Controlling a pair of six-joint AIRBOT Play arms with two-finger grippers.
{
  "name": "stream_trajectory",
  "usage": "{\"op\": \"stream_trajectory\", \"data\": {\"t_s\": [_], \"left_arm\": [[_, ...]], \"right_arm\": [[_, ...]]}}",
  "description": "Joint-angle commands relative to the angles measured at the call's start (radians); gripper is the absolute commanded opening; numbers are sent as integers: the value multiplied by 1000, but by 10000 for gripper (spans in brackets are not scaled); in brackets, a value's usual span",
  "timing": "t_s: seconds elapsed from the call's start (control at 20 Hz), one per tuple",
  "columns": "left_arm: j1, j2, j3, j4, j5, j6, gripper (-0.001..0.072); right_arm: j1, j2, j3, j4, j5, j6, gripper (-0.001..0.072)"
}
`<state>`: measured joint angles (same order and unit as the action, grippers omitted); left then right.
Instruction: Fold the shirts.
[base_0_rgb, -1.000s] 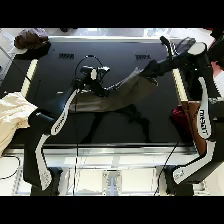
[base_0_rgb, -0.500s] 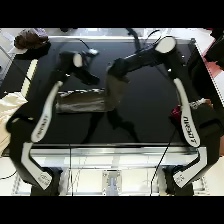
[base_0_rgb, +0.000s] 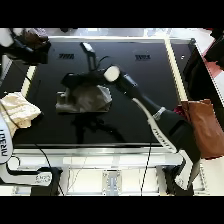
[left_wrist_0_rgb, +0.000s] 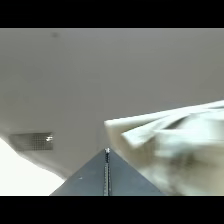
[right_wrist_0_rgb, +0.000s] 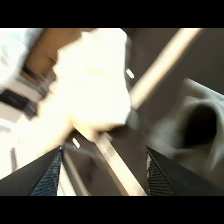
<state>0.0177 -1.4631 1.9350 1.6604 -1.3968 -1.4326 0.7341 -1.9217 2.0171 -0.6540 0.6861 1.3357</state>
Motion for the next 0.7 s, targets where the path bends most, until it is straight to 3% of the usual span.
{"op": "stream_trajectory", "data": {"t_s": [0.0,0.1,0.2,0.4,0.55,0.65], "left_arm": [[74,37,-1,8,-9,-10,12],[79,35,-13,8,-14,-11,12],[79,35,-34,7,-14,-11,12],[79,34,-83,4,-10,-11,12],[79,34,-116,3,4,-11,12],[77,34,-121,-8,27,-11,12]], "right_arm": [[64,-14,47,30,-117,5,558],[28,20,48,-68,-55,5,557],[-42,50,46,-278,100,14,549],[-248,57,12,-619,399,208,550],[-403,24,-64,-528,410,389,551],[-481,-40,-86,-306,460,406,550]]}}
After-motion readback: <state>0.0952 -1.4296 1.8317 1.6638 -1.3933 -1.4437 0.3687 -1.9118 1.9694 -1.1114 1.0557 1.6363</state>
